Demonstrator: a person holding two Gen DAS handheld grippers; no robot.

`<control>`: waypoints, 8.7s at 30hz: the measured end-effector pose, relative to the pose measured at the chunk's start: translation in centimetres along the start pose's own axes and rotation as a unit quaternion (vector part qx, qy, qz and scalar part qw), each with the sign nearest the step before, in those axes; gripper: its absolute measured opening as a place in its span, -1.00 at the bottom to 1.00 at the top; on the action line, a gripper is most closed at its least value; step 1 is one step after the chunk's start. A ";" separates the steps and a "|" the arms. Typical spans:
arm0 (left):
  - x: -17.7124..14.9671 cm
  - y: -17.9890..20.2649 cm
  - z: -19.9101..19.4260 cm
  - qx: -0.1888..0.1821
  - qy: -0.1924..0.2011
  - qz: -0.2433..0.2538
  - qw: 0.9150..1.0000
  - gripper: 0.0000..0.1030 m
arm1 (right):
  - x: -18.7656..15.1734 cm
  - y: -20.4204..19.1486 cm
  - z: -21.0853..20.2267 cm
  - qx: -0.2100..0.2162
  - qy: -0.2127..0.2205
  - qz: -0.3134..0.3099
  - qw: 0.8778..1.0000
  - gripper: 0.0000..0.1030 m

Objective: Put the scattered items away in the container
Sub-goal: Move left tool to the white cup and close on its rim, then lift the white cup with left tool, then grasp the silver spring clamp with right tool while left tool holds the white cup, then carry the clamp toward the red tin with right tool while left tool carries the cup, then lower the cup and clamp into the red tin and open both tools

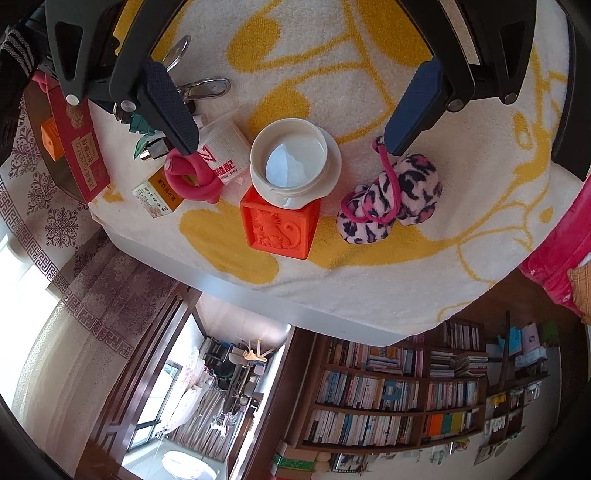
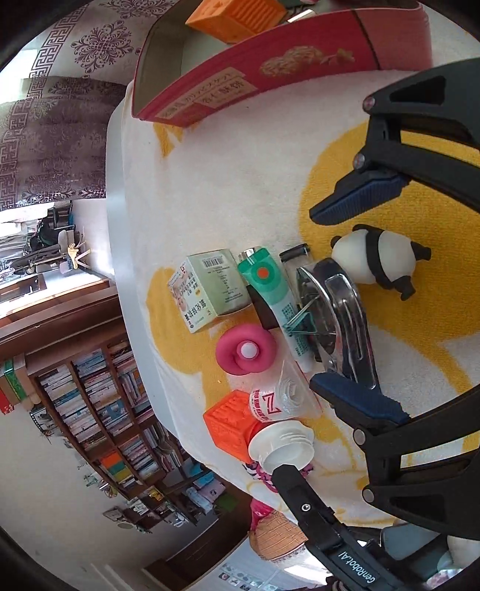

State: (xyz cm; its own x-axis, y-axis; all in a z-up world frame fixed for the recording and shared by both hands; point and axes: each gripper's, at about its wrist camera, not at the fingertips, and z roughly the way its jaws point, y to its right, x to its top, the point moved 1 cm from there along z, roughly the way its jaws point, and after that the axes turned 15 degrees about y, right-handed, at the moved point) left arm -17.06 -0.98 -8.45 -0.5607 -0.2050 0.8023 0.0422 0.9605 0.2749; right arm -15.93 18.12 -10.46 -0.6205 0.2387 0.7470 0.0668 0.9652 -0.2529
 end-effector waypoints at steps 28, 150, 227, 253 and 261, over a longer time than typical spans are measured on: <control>-0.5 -2.2 1.2 0.044 -0.012 -0.019 0.999 0.98 | 0.4 1.5 -4.2 -0.009 0.049 -0.039 0.998 0.68; -0.7 -1.5 -0.3 -0.002 -0.001 -0.034 0.999 0.22 | -0.5 -0.6 0.4 0.022 -0.036 -0.087 0.995 0.76; 0.1 -2.8 -1.2 -0.023 0.005 -0.079 0.997 0.22 | -4.1 -8.8 -1.1 -0.021 -0.034 -0.169 0.985 -0.18; -0.2 -0.2 -1.8 -0.043 0.017 -0.037 0.998 0.22 | -2.4 4.8 -14.9 -0.022 0.128 -0.026 0.991 -0.22; -1.7 5.5 -2.1 -0.099 -0.009 0.031 0.995 0.22 | 0.7 13.6 -17.4 -0.094 0.176 0.066 0.978 -0.22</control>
State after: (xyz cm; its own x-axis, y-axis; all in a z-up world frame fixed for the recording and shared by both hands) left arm -14.16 4.31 -7.22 -0.5671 -0.1411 0.8115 0.2376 0.9153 0.3252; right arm -1.84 33.29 -2.68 -0.2912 0.3518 0.8896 0.2902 0.9186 -0.2682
